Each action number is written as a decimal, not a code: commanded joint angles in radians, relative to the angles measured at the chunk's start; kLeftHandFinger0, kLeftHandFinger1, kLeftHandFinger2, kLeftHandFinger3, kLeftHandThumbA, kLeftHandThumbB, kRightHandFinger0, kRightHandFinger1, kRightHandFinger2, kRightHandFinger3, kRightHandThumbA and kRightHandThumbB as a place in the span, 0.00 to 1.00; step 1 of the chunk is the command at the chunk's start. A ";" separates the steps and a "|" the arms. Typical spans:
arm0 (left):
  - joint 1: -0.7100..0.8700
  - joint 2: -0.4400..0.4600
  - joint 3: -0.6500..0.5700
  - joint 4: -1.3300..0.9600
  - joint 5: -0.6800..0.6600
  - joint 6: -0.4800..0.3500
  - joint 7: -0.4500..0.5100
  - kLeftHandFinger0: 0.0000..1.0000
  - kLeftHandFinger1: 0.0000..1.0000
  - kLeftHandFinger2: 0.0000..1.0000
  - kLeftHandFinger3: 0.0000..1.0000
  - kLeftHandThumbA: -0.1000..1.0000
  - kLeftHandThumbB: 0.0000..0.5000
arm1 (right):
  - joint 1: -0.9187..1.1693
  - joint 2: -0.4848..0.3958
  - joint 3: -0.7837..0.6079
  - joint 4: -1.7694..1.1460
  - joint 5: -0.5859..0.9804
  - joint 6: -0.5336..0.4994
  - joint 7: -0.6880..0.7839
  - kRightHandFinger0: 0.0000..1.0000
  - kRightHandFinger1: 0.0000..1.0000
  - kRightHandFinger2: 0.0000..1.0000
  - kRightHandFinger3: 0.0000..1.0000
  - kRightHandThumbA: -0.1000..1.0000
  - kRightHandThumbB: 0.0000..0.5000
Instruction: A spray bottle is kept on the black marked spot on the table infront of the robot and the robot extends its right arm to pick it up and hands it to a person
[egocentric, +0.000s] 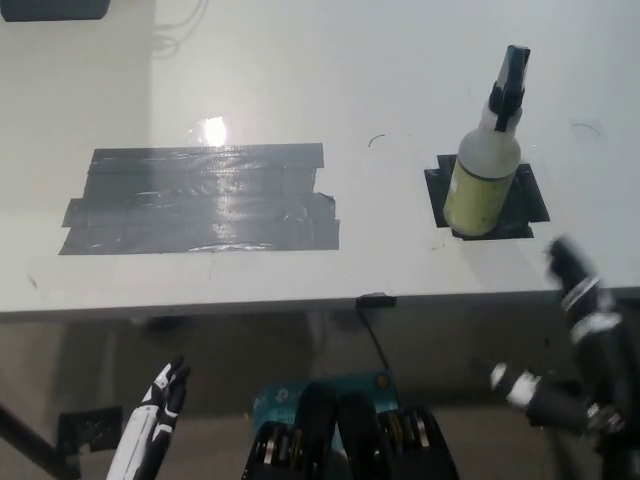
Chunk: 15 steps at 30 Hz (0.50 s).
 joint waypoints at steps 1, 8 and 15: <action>-0.001 0.001 0.005 -0.020 0.009 -0.047 0.018 1.00 1.00 1.00 1.00 1.00 0.42 | -0.116 -0.004 -0.042 -0.025 -0.003 0.059 -0.032 1.00 1.00 1.00 1.00 1.00 0.58; -0.014 -0.003 0.008 -0.026 0.000 -0.028 0.011 1.00 1.00 1.00 1.00 1.00 0.44 | -0.288 -0.022 -0.084 0.135 -0.016 0.146 -0.042 1.00 1.00 1.00 1.00 0.97 0.56; -0.034 0.001 0.010 -0.015 -0.014 -0.040 0.004 1.00 1.00 1.00 1.00 1.00 0.45 | -0.470 -0.021 -0.099 0.423 0.006 0.182 -0.046 1.00 1.00 1.00 1.00 1.00 0.59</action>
